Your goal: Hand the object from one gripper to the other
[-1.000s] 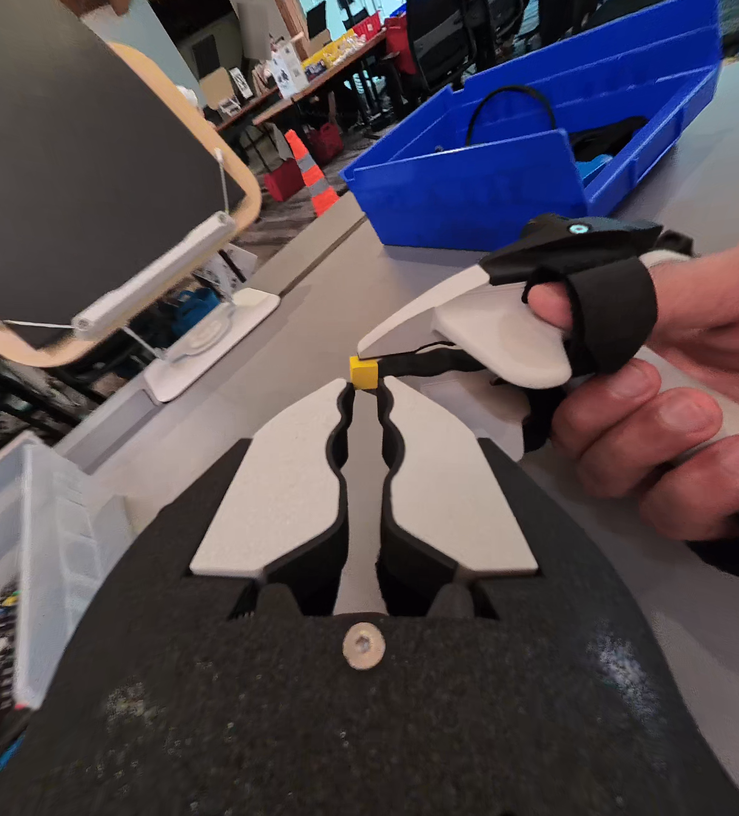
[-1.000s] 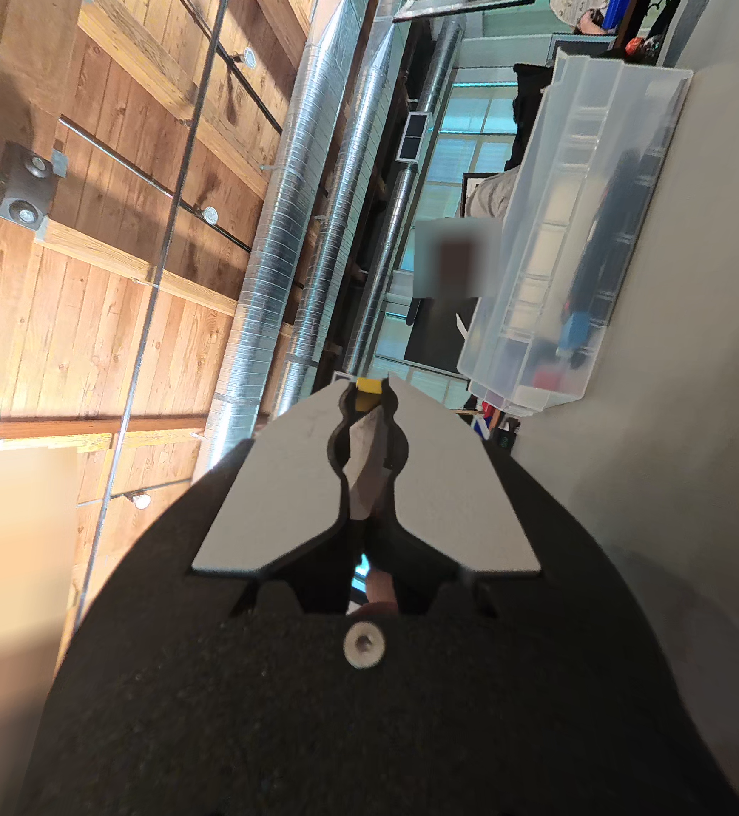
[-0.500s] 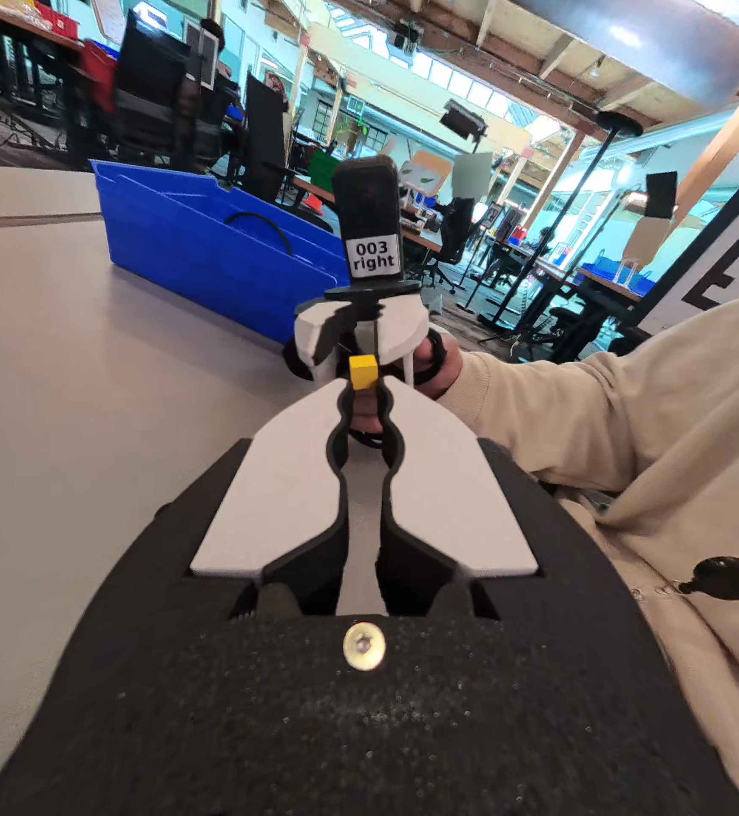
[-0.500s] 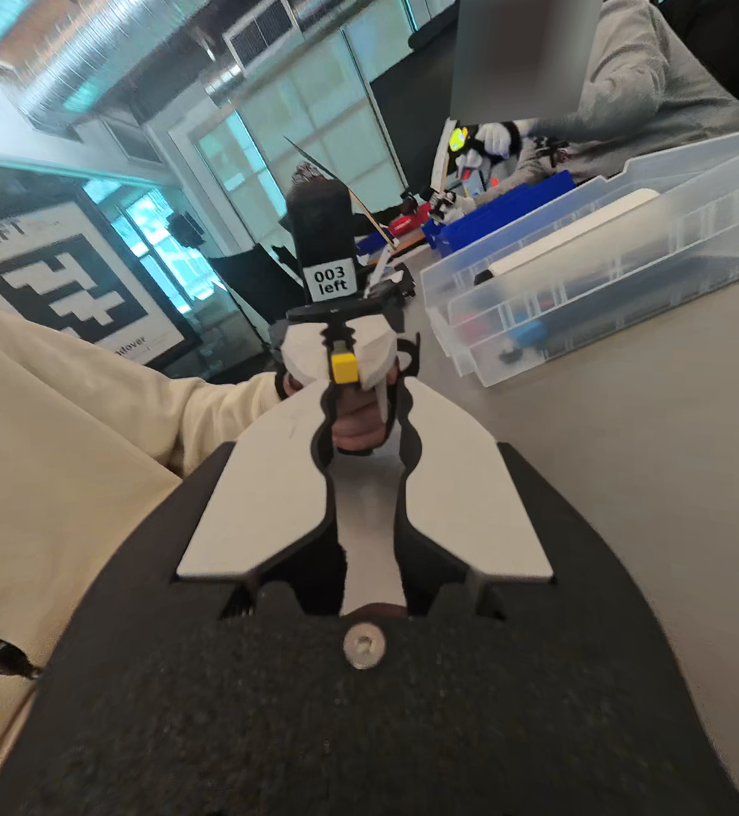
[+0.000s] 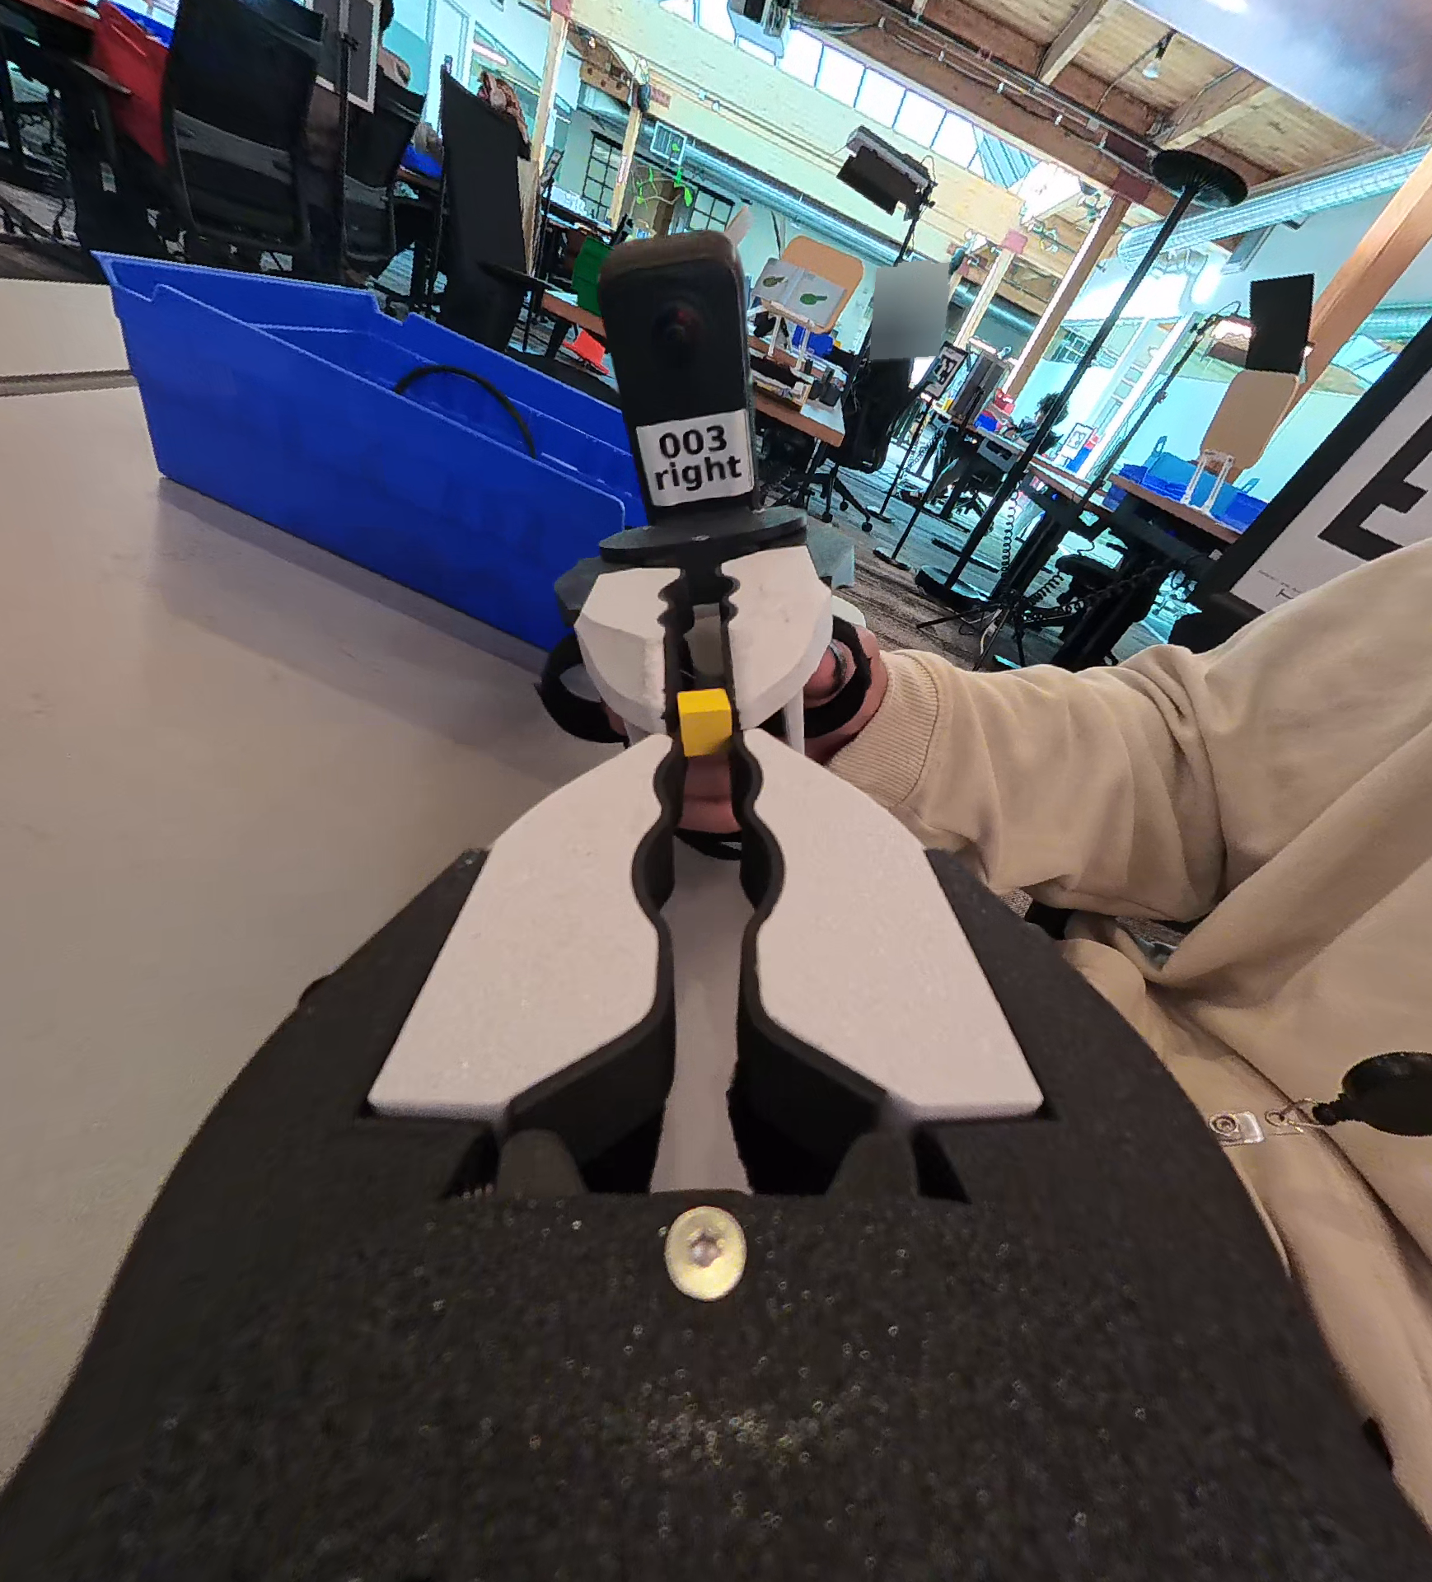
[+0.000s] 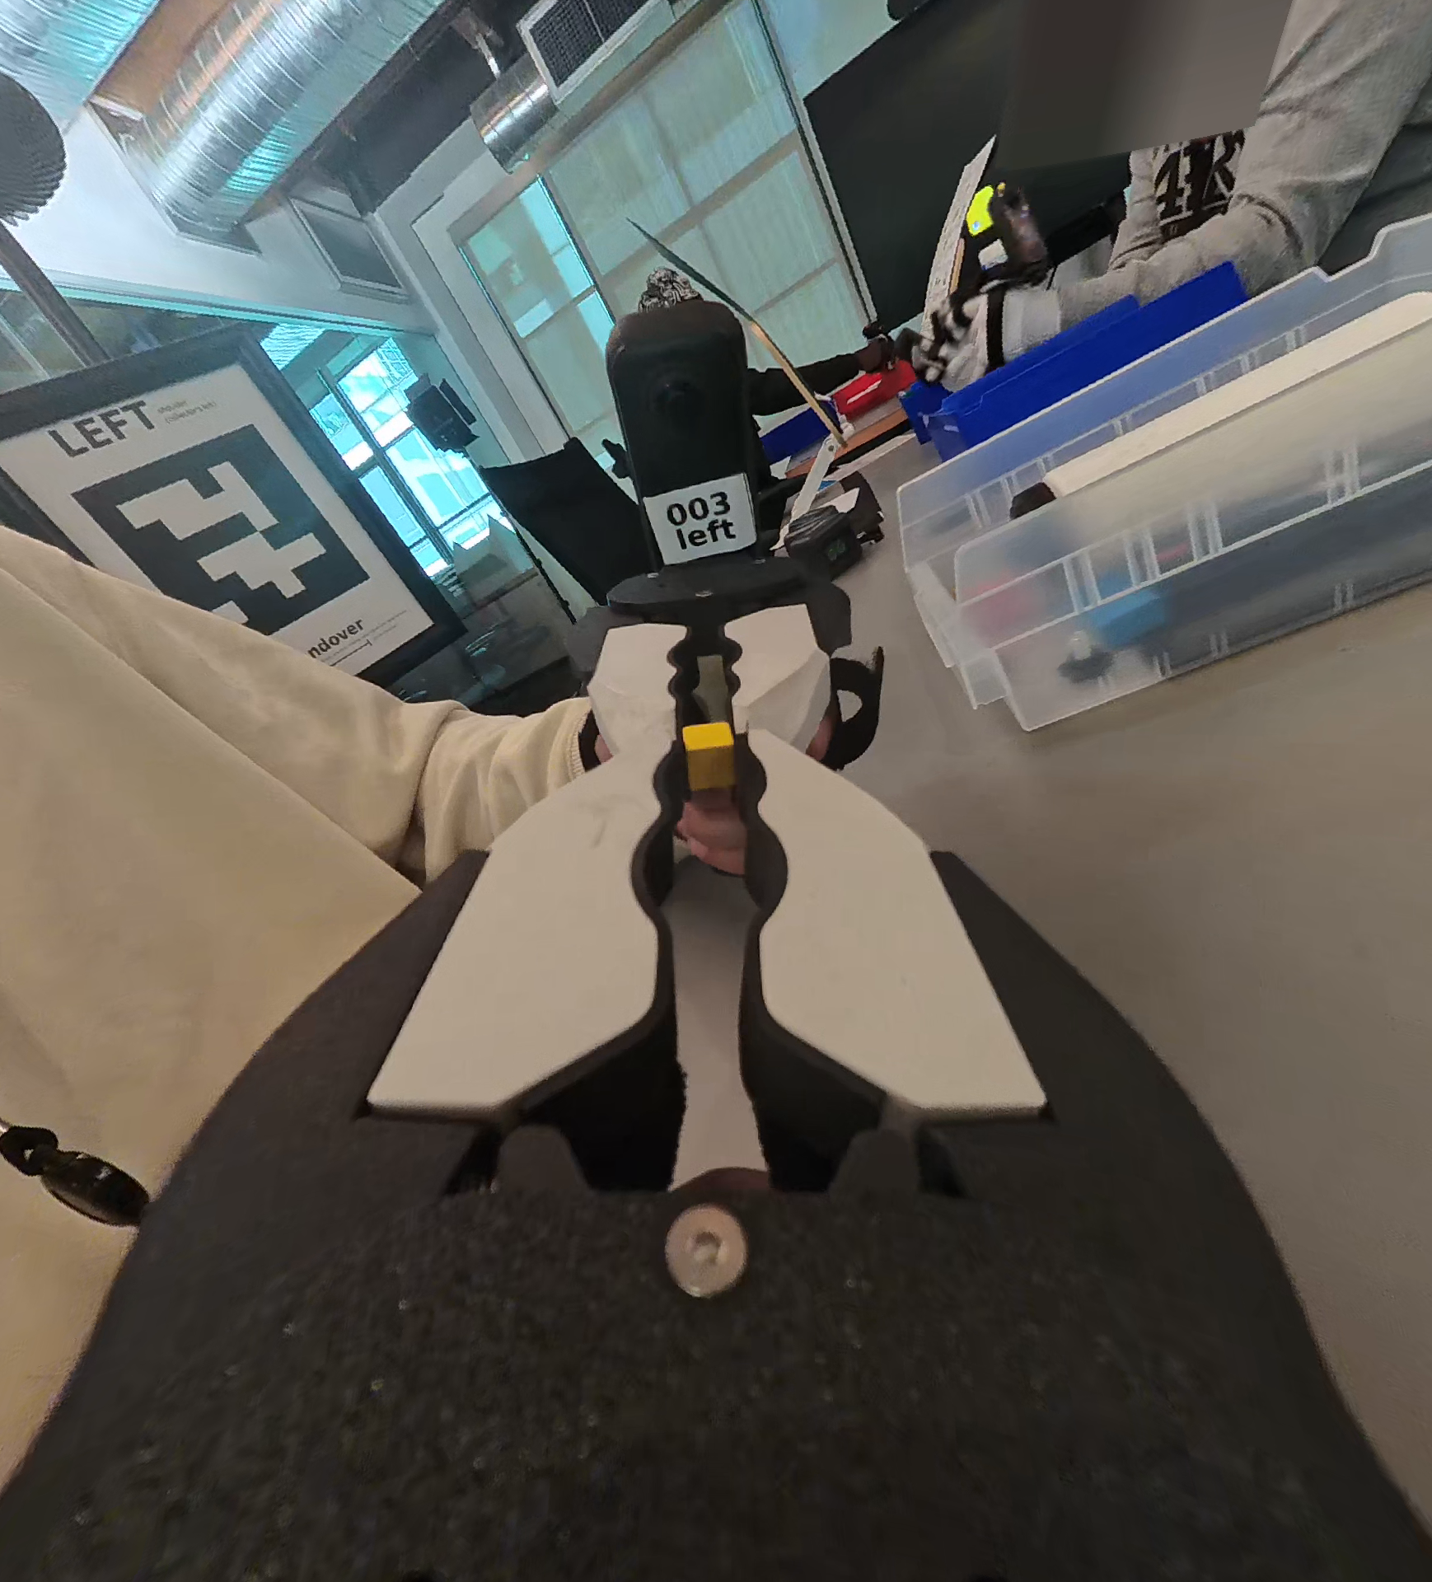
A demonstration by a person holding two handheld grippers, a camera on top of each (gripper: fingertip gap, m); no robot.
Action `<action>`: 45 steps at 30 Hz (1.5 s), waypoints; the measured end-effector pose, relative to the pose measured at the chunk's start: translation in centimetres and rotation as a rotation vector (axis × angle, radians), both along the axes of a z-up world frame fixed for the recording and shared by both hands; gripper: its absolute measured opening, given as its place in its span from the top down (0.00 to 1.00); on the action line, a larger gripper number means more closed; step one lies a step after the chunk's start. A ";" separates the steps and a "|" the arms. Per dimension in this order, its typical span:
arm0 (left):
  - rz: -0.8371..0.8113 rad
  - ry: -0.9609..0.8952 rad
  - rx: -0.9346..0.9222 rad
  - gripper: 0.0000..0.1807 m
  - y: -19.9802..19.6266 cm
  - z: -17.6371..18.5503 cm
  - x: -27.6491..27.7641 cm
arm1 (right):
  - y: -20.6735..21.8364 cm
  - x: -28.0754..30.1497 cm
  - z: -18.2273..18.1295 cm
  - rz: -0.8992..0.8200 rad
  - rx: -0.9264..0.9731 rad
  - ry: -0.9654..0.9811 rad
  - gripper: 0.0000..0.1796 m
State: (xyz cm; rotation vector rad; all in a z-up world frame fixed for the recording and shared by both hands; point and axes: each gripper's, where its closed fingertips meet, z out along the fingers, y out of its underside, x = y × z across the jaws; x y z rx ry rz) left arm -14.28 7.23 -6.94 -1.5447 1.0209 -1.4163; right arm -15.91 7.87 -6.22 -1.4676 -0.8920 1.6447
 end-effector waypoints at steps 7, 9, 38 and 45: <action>0.021 0.010 -0.006 0.94 0.4 -0.4 0.0 | 0.3 0.1 -0.4 -0.038 0.047 -0.048 0.94; 0.023 0.007 -0.008 0.93 0.5 -0.4 -0.1 | 0.5 0.1 -0.6 -0.050 0.063 -0.065 0.94; 0.094 0.147 -0.337 0.91 4.0 -4.8 -1.3 | 4.2 -1.0 -5.7 -0.530 1.028 -0.959 0.94; 0.078 0.146 -0.355 0.93 3.9 -4.8 -1.4 | 4.1 -1.2 -5.6 -0.543 1.008 -0.931 0.94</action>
